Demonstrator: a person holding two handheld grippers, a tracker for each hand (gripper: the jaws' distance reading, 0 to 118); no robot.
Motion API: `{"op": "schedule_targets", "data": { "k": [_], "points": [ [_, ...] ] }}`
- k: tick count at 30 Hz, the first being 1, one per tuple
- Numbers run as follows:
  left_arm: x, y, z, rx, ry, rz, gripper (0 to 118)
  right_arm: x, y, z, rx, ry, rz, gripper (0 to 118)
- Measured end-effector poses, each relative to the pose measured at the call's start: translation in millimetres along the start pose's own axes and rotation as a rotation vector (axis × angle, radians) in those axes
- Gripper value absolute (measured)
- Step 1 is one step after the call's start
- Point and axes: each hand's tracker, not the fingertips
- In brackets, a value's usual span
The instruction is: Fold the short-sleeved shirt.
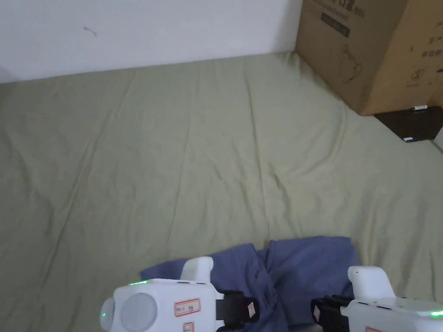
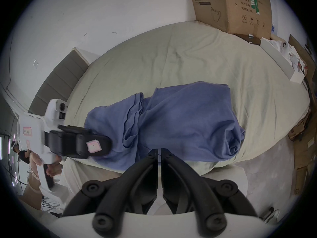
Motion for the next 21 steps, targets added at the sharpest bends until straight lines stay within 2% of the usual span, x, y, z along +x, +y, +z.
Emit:
{"op": "schedule_targets", "data": {
  "k": [4, 6, 10, 11, 14, 18, 19, 21],
  "points": [
    [-36, 0, 68, 0.16, -0.054, 0.132, 12, -11, 4, -1, 0.001, -0.003, 0.017, 3],
    [-62, -6, 99, 0.234, -0.055, 0.203, 20, -19, 6, -2, -0.003, -0.001, 0.033, 3],
    [-110, -23, 140, 0.297, 0.03, 0.364, 92, -35, 6, -8, -0.021, -0.001, 0.073, 3],
    [-116, -26, 143, 0.316, 0.025, 0.379, 96, -38, 6, -10, -0.028, 0.002, 0.08, 3],
    [-134, -35, 140, 0.343, -0.056, 0.421, 97, -51, 7, -19, -0.054, 0.002, 0.11, 3],
    [-149, -33, 93, 0.28, -0.1, 0.507, 96, -68, 8, -27, -0.077, 0.011, 0.137, 3],
    [-152, -31, 77, 0.229, -0.102, 0.511, 96, -72, 10, -27, -0.078, 0.024, 0.136, 3],
    [-149, -26, 73, 0.255, -0.159, 0.475, 96, -80, 11, -25, -0.066, 0.046, 0.142, 3]
  ]
}}
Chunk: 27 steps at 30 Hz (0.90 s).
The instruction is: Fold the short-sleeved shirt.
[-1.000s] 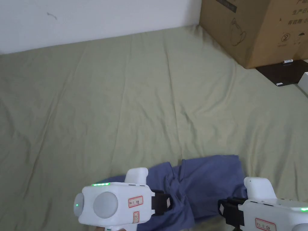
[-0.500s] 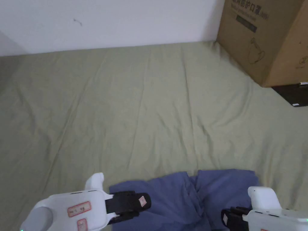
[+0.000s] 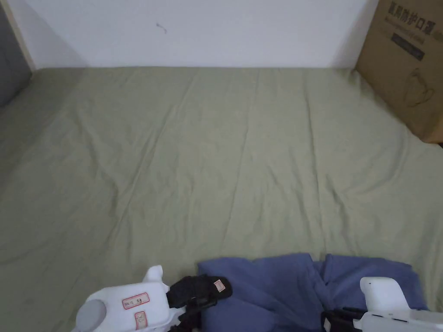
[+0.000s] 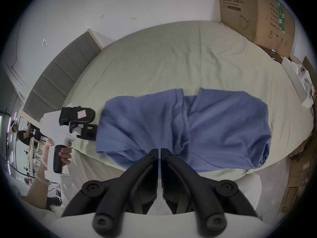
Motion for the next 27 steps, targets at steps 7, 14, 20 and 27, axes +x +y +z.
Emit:
{"op": "schedule_targets", "data": {
  "k": [7, 14, 20, 27],
  "points": [
    [-13, 8, -32, -0.129, 0.085, 0.088, 11, -9, 10, -2, -0.008, 0.018, 0.003, 3],
    [-1, 41, 31, -0.061, 0.056, -0.029, 11, -11, 17, 3, 0.02, 0.038, -0.007, 3],
    [-19, 75, 132, 0.082, 0.239, -0.027, 11, -4, 9, 6, 0.022, 0.039, -0.016, 3],
    [2, 71, 192, 0.166, 0.368, -0.045, 11, 8, 3, 4, 0.017, 0.05, -0.051, 3]
  ]
}}
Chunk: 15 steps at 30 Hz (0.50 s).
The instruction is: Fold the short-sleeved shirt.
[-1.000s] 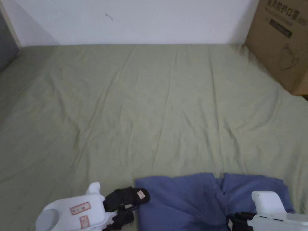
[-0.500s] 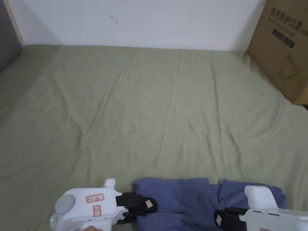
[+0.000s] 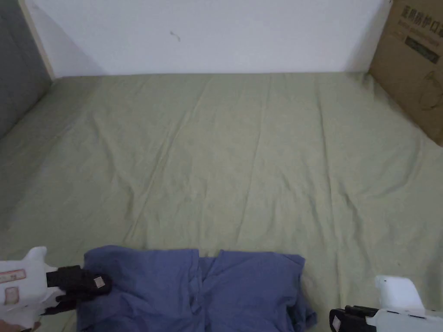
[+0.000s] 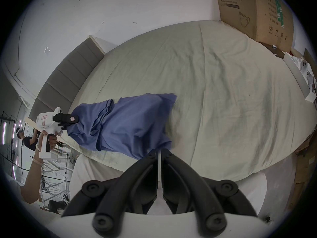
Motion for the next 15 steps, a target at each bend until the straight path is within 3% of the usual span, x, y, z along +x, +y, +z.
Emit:
{"op": "schedule_targets", "data": {
  "k": [5, 9, 15],
  "points": [
    [71, -10, 12, 0.035, 0.057, -0.121, 11, 6, 0, 8, 0.026, 0.008, -0.005, 3],
    [139, -27, 6, 0.06, -0.003, -0.22, 11, 19, -2, 16, 0.048, 0.009, -0.035, 3],
    [231, -57, -65, -0.084, -0.073, -0.434, 11, 41, -9, 26, 0.07, -0.011, -0.084, 3]
  ]
}}
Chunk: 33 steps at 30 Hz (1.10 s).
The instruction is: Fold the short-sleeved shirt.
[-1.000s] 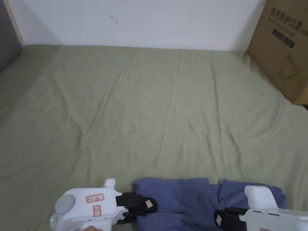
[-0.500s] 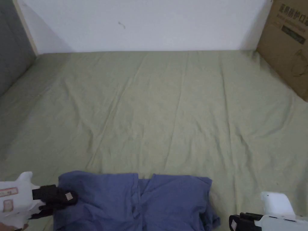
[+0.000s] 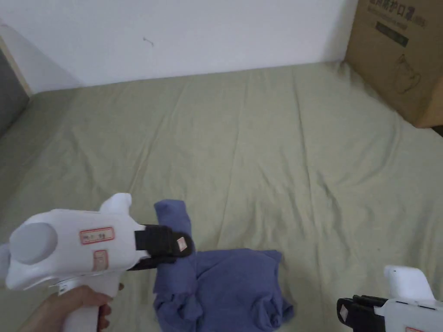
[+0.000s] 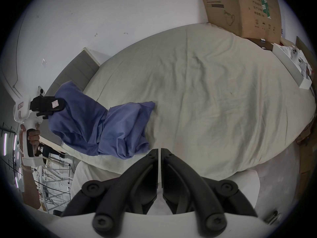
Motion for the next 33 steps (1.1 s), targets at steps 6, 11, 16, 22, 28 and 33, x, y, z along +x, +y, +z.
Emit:
{"op": "schedule_targets", "data": {
  "k": [6, 11, 16, 22, 28, 33],
  "points": [
    [20, -5, -122, -0.166, -0.008, 0.021, 78, 25, -8, 11, 0.015, -0.022, -0.07, 3],
    [20, -17, -150, -0.218, 0.042, -0.008, 108, 46, -12, 18, 0.015, -0.063, -0.115, 3],
    [4, -4, -102, -0.122, 0.033, 0.058, 85, 56, -14, 14, 0.012, -0.069, -0.147, 3],
    [-28, -12, -83, -0.1, 0.171, 0.088, 8, 50, -11, 1, -0.006, -0.049, -0.137, 3],
    [-8, -27, -128, -0.159, 0.05, 0.096, 6, 41, -11, -3, -0.024, -0.042, -0.111, 3],
    [37, -40, -196, -0.293, 0.045, -0.032, 6, 43, -16, 4, -0.031, -0.068, -0.109, 3]
  ]
}}
